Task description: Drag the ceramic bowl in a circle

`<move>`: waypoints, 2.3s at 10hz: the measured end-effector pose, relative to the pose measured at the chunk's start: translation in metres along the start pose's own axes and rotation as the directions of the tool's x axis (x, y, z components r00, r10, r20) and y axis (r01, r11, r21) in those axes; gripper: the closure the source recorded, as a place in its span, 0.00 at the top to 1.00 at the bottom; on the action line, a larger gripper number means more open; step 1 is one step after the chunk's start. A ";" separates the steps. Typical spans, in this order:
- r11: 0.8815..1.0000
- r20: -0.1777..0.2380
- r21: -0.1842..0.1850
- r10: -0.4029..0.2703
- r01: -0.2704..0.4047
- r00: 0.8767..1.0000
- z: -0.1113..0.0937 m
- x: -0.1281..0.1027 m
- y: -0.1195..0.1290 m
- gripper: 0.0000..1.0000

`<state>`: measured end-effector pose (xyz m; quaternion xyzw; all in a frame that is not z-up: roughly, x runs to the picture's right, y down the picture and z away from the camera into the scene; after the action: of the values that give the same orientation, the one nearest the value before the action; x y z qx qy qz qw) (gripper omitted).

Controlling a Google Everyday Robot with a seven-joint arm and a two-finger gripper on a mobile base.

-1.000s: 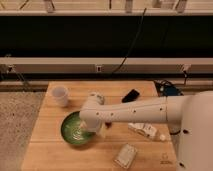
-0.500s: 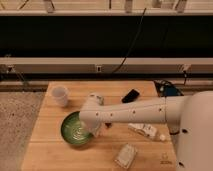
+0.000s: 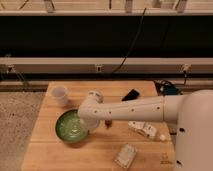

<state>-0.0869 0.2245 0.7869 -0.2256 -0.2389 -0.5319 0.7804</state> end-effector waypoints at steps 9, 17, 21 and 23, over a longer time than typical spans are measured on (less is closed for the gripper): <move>1.000 0.001 0.016 -0.010 0.010 1.000 -0.014 0.012 -0.007 0.03; 0.999 -0.005 0.018 -0.028 0.028 1.000 -0.024 -0.002 0.001 0.03; 0.999 -0.011 0.023 -0.041 0.041 0.999 -0.027 -0.007 -0.004 0.03; 0.998 -0.011 0.023 -0.051 0.051 0.999 -0.028 -0.009 -0.007 0.03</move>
<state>-0.0926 0.2119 0.7595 -0.2076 -0.2466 -0.5500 0.7705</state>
